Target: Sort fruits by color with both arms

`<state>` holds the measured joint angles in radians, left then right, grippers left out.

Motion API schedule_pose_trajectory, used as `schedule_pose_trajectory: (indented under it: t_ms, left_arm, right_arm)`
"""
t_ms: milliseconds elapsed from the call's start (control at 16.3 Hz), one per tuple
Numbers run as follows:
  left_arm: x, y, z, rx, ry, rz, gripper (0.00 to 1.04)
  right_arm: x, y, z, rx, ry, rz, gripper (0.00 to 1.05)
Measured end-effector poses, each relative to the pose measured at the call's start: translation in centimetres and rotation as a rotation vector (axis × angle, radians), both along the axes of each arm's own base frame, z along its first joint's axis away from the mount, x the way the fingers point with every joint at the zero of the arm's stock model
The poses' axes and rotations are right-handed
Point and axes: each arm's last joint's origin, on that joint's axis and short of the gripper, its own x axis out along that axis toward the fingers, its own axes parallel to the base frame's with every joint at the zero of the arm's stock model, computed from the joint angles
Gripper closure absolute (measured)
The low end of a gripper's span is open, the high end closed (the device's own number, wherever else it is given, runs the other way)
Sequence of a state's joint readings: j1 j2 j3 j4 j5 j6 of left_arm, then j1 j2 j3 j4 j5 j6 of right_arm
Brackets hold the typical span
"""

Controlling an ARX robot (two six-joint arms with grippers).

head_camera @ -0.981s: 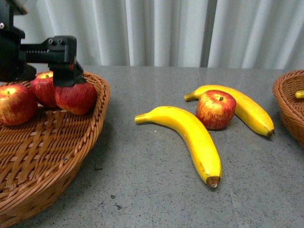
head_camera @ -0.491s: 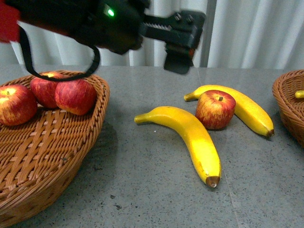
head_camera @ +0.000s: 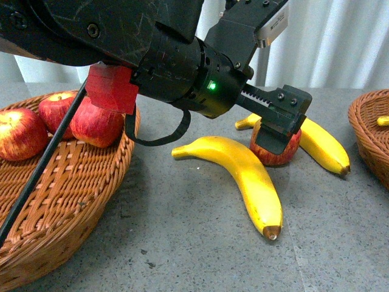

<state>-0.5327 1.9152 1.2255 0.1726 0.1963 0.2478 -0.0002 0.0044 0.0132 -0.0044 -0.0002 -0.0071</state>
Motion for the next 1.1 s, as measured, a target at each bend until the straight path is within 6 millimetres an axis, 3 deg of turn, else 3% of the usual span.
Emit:
schedule_pose_trajectory:
  t_ms: [184, 920, 1104]
  left_arm:
    - [1.0, -0.4, -0.2, -0.004, -0.013, -0.035, 0.07]
    - [3.2, -1.9, -4.6, 0.017, 0.062, -0.107, 0.07]
    - [3.5, -2.2, -4.6, 0.009, 0.058, -0.121, 0.11]
  right_arm:
    - [0.0, 0.0, 0.0, 0.000, 0.000, 0.000, 0.07]
    - [0.0, 0.0, 0.0, 0.000, 0.000, 0.000, 0.07]
    - [0.0, 0.0, 0.0, 0.000, 0.000, 0.000, 0.07]
